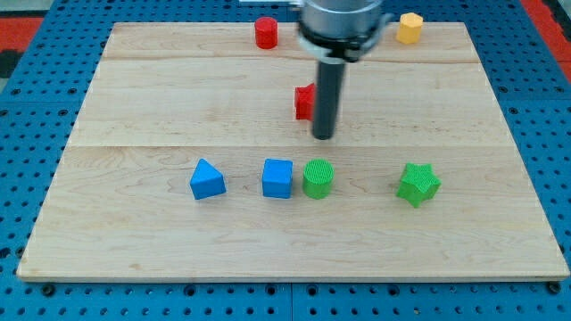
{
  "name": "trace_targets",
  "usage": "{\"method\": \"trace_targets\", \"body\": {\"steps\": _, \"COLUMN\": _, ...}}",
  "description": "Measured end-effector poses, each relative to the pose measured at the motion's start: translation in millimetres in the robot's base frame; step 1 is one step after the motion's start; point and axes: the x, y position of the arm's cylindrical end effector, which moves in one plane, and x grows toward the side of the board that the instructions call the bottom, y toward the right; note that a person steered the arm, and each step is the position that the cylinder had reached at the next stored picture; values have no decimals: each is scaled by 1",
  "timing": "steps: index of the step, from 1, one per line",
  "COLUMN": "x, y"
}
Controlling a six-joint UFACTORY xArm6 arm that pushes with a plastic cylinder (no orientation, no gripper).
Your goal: Move the red star and the green star diagonally to the bottom right of the red circle
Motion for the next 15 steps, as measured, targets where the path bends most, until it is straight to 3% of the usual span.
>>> {"method": "trace_targets", "body": {"steps": 2, "x": -53, "y": -22}}
{"method": "trace_targets", "body": {"steps": 3, "x": -66, "y": -4}}
{"method": "trace_targets", "body": {"steps": 9, "x": -45, "y": 55}}
{"method": "trace_targets", "body": {"steps": 11, "x": -92, "y": 56}}
{"method": "trace_targets", "body": {"steps": 12, "x": -33, "y": 99}}
{"method": "trace_targets", "body": {"steps": 13, "x": 58, "y": 148}}
{"method": "trace_targets", "body": {"steps": 14, "x": 125, "y": 164}}
{"method": "trace_targets", "body": {"steps": 15, "x": 129, "y": 144}}
